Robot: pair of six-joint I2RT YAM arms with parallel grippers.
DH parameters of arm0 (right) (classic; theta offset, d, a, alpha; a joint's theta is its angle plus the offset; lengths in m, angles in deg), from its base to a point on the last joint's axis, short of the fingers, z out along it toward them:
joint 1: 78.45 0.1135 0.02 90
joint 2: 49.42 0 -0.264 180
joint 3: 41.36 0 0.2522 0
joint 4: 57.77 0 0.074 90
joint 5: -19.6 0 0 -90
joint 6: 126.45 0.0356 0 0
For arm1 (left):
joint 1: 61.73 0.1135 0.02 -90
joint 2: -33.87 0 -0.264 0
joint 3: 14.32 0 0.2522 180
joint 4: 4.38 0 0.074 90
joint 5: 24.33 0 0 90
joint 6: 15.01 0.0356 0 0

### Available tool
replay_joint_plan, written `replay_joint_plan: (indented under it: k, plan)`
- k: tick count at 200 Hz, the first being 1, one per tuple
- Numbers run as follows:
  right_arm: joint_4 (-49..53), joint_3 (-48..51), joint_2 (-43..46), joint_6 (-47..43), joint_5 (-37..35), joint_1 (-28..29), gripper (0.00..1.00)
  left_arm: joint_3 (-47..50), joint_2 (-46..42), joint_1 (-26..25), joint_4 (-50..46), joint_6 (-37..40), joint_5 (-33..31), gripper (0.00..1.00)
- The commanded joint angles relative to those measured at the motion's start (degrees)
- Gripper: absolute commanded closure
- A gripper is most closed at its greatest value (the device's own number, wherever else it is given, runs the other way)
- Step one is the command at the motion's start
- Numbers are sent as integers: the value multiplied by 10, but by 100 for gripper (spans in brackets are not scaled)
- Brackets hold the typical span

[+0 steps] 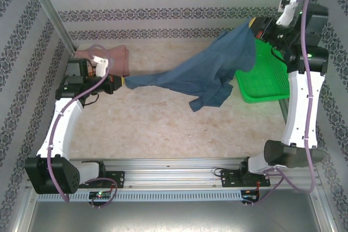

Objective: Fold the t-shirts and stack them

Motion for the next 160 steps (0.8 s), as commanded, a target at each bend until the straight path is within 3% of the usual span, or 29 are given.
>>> replay_joint_plan:
  k: [1,77,113,160]
  plan:
    - [20,52,11,-33,-34,3,100,21,3,-5,-17,-2,-3,100]
    - [34,140,28,-58,-63,12,100,63,179,-5,-75,-54,4,100]
    - [33,156,33,-63,-63,13,100,91,221,-5,-76,-64,-17,100]
    - [36,164,37,-73,-66,13,100,123,211,-5,-24,-138,13,77]
